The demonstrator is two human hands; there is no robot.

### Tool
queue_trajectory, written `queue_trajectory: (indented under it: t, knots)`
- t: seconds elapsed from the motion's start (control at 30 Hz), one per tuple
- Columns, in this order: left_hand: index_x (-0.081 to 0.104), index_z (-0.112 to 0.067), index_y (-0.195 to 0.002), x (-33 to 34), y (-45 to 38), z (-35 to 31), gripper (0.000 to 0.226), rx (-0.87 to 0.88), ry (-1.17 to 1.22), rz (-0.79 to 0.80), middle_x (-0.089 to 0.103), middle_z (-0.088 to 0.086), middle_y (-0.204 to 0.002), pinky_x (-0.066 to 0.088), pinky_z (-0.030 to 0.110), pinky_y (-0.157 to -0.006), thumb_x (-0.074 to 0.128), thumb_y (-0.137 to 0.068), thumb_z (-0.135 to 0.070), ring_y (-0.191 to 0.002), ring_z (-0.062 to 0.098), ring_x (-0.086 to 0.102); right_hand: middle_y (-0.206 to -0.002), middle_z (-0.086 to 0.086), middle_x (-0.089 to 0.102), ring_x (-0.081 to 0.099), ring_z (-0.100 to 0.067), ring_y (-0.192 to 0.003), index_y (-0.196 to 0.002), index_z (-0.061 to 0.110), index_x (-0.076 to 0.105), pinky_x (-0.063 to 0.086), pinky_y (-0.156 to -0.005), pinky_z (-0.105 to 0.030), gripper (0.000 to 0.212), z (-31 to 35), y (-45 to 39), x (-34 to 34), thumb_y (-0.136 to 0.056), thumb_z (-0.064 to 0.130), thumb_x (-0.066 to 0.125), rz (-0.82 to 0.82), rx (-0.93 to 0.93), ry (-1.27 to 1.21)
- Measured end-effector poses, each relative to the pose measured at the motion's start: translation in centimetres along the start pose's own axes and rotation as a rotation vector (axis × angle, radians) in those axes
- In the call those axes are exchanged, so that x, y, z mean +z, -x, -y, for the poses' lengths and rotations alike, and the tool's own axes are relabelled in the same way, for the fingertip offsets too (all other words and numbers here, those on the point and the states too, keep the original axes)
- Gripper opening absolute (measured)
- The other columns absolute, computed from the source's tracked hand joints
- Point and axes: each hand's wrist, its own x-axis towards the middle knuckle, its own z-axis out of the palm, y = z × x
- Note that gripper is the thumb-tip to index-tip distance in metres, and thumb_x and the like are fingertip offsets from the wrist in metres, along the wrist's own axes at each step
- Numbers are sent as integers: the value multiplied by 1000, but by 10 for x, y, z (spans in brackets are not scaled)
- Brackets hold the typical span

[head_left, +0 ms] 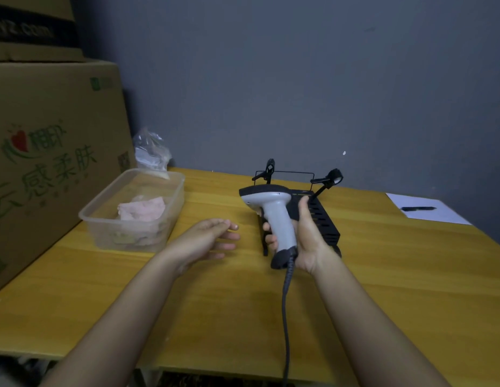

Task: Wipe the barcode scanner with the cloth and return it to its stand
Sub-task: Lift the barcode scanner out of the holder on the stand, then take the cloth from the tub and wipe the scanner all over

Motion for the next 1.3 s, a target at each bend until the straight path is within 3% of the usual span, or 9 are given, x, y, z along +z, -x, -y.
queue_trajectory:
  t: [0.27,0.67,0.73,0.83,0.97,1.1,1.3]
  knots:
    - [61,-19,-105,6,0,-2,27,6,-40,48,68,4,-112,51,28,-79,38,-102,-33,-94,16,67,-65,-3,49,45,-13,-39,-93,8,58,38,-36,-19,93,0,-3,7,-70,89,18,-70,-15,10]
    - [62,-19,-104,4,3,-1,29,5,-28,44,68,2,-109,51,31,-85,38,-102,-35,-93,15,67,-71,-7,56,48,-17,-48,-101,2,60,42,-42,-24,99,-1,-2,3,-72,88,21,-10,-74,91]
    - [62,-19,-104,3,3,-2,29,14,-30,37,68,3,-111,51,30,-84,38,-102,-34,-94,16,67,-76,-9,57,49,-19,-55,-105,1,59,43,-47,-27,85,0,2,5,-82,77,28,30,-55,67]
    - [63,-20,-104,-1,4,-2,29,31,-32,31,69,2,-110,52,29,-81,39,-101,-35,-95,16,68,-87,-10,54,51,-19,-66,-118,-2,47,47,-60,-30,53,0,9,8,-82,37,49,161,-21,22]
    - [63,-18,-107,-10,9,-4,30,44,-9,-10,70,2,-109,52,28,-81,38,-101,-34,-94,15,68,-100,-14,51,54,-22,-81,-122,-5,41,55,-74,-36,80,-4,7,9,-49,0,71,326,-5,-51]
    - [62,-16,-110,-27,17,-9,30,66,14,-75,70,-1,-105,52,27,-80,38,-102,-32,-92,14,67,-103,-13,53,56,-20,-86,-122,-6,45,56,-79,-38,80,-3,-3,22,-48,-11,75,359,-15,77]
    - [62,-13,-111,-69,29,-15,28,170,42,-287,69,2,-102,47,24,-69,38,-102,-26,-81,12,65,-111,-13,54,58,-20,-99,-137,-3,38,58,-81,-41,64,10,-32,74,-77,-16,56,291,-50,245]
